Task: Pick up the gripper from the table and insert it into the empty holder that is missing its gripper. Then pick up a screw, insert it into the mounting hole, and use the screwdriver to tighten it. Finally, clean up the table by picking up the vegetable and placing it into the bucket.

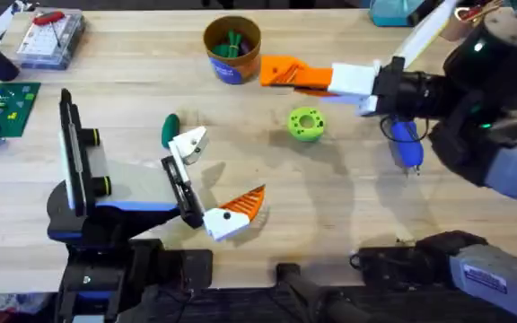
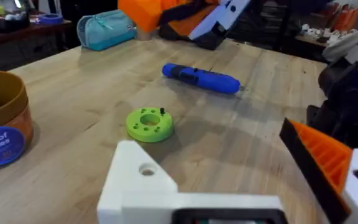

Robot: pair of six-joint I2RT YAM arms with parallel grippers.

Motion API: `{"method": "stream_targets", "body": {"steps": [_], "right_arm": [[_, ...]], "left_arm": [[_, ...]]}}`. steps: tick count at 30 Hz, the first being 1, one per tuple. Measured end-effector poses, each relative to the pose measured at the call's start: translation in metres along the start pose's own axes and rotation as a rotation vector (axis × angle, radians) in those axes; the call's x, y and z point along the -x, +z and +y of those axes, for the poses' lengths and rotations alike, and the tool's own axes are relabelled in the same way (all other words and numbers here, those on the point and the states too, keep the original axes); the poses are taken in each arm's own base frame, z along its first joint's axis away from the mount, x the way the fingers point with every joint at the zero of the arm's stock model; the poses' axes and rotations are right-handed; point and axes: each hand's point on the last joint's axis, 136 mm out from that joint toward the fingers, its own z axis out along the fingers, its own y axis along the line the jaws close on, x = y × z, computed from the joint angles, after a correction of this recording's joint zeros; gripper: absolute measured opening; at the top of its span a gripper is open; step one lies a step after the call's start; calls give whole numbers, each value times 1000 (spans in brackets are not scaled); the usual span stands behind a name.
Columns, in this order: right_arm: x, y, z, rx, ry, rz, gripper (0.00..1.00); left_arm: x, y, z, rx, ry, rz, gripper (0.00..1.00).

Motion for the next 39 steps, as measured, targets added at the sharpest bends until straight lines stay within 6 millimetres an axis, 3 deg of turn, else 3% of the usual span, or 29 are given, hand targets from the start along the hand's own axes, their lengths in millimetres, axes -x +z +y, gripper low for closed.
{"method": "stream_targets", "body": {"steps": [11,16,25,39], "right_arm": [[-30,7,-10,170,168,213,7],[-49,10,-25,173,313,316,7],[-64,11,-36,175,395,389,7],[-88,27,-24,207,381,482,7]], "left_arm": [[0,0,0,0,0,0,991],[0,0,0,0,0,0,991],[0,0,0,0,0,0,991],[0,0,0,0,0,0,988]]}}
